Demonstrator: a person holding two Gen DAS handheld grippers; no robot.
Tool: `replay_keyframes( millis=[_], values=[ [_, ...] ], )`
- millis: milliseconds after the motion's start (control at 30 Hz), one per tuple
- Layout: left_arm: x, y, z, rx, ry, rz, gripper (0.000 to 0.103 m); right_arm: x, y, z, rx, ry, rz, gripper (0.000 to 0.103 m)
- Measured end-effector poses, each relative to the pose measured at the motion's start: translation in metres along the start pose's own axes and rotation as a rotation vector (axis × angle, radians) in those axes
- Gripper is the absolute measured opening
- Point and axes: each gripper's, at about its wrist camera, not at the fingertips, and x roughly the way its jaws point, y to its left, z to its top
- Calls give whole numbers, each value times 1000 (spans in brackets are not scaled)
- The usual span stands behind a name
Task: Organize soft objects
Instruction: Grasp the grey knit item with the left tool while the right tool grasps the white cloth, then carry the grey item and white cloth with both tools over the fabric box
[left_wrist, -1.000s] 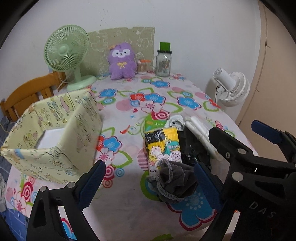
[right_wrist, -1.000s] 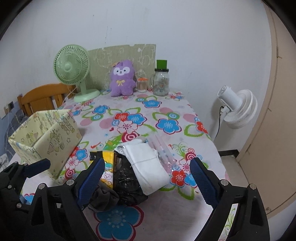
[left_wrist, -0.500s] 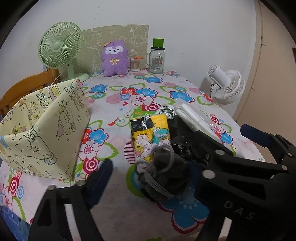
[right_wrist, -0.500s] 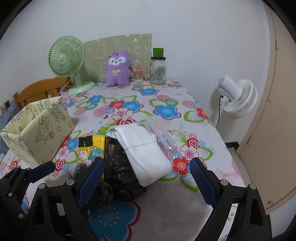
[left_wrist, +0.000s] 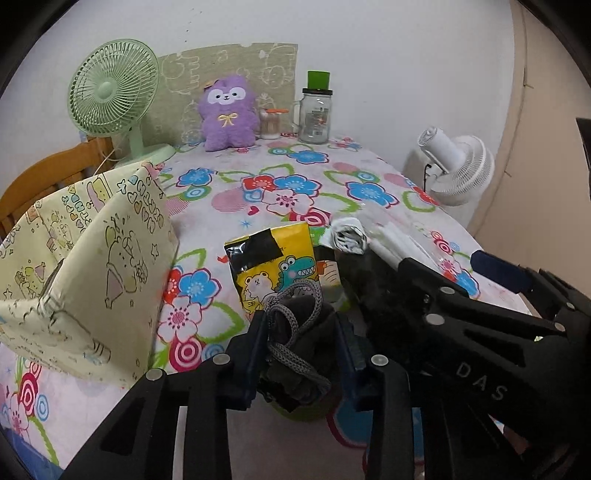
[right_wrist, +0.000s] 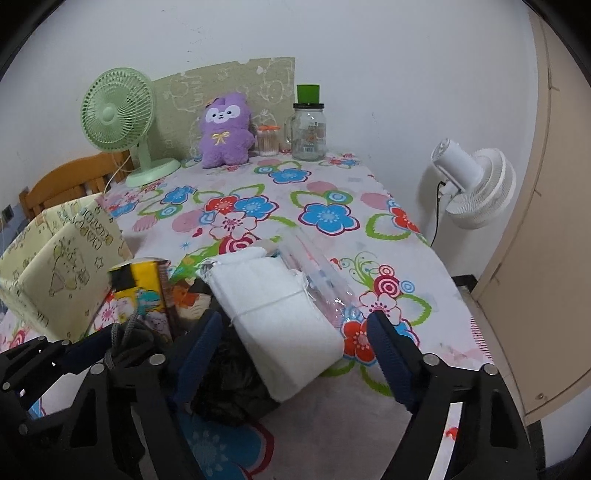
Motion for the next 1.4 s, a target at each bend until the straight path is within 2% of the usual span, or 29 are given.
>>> replay_keyframes(
  millis=[167,300,333,433,667,1400],
  values=[
    [6,0,2,1,1,1,35,11,-1,4,20,20,28,71],
    [6,0,2,5,3,3,35,18,-2,1,49,59,66,48],
    [6,0,2,5,3,2,35,19,-2,1,60,63,79,45],
    [3,4,3,-22,5,-9,34,16,3,0,40,59,87,12],
    [-5,4,2,-17,-3,-4,34,11,7,-2,27,64,90,7],
    [-43,2,15,-1,-59,13,27,-45,16,14,5,-38,78,6]
  ],
)
